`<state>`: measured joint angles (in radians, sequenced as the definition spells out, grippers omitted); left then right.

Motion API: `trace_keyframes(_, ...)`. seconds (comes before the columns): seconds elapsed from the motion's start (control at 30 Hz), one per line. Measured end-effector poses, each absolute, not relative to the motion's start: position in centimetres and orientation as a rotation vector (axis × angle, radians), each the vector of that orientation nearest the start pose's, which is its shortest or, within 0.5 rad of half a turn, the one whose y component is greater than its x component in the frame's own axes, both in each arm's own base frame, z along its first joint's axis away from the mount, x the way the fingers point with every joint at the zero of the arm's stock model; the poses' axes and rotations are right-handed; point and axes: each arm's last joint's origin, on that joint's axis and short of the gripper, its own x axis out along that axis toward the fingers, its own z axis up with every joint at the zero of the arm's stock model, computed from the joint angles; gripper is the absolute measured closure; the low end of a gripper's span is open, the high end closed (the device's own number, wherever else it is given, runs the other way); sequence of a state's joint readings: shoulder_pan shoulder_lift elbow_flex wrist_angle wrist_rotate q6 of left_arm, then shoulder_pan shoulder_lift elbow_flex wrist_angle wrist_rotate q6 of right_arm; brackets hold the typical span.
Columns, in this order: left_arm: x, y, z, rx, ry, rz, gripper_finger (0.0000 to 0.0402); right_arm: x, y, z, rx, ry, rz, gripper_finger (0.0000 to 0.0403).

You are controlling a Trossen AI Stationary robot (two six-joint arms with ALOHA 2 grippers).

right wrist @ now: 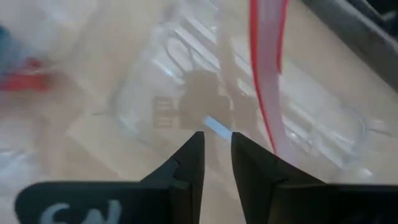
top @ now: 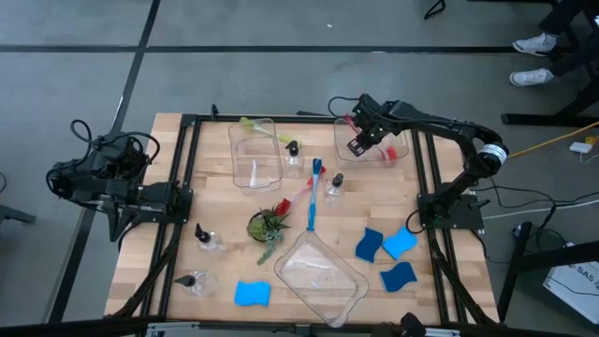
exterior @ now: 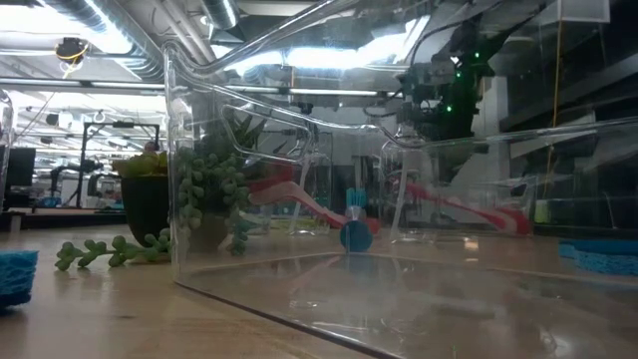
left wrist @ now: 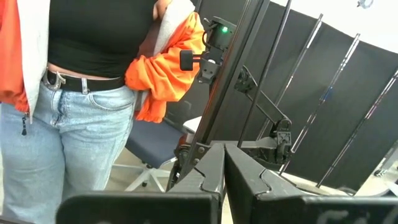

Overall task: Pick & Place Kitchen Sink Supplies
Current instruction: Put the blue sponge into the bottom transparent bin

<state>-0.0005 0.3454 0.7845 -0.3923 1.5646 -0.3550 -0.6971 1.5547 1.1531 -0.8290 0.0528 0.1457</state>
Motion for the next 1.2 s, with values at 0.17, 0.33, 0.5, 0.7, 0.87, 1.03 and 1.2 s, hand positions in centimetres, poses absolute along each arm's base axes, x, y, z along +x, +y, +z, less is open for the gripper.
trace_keyframes(0.17, 3.6, -2.9, 35.5, -0.243, 0.241, -1.551, 0.0395, 22.0, -18.4, 27.1, 0.488, 1.047, -0.741, 0.0323)
trace_keyframes(0.33, 3.6, -2.9, 35.5, -0.243, 0.241, -1.552, 0.0395, 20.7, -16.9, 30.8, 0.481, 0.904, -0.747, 0.0324)
trace_keyframes(0.5, 3.6, -2.9, 35.5, -0.243, 0.241, -1.551, 0.0395, 19.6, -14.6, 33.4, 0.495, 0.788, -0.703, 0.0324)
trace_keyframes(0.7, 3.6, -2.9, 35.4, -0.243, 0.241, -1.552, 0.0395, 19.0, -11.5, 35.3, 0.479, 0.700, -0.622, 0.0324)
trace_keyframes(0.87, 3.6, -2.9, 35.5, -0.243, 0.241, -1.551, 0.0395, 18.9, -8.7, 36.5, 0.449, 0.655, -0.520, 0.0324)
trace_keyframes(1.03, 3.6, -2.9, 35.5, -0.243, 0.241, -1.551, 0.0395, 19.3, -6.0, 37.5, 0.418, 0.595, -0.391, 0.0324)
trace_keyframes(1.2, 3.6, -2.9, 35.5, -0.242, 0.241, -1.551, 0.0395, 20.2, -3.6, 37.8, 0.441, 0.557, -0.286, 0.0324)
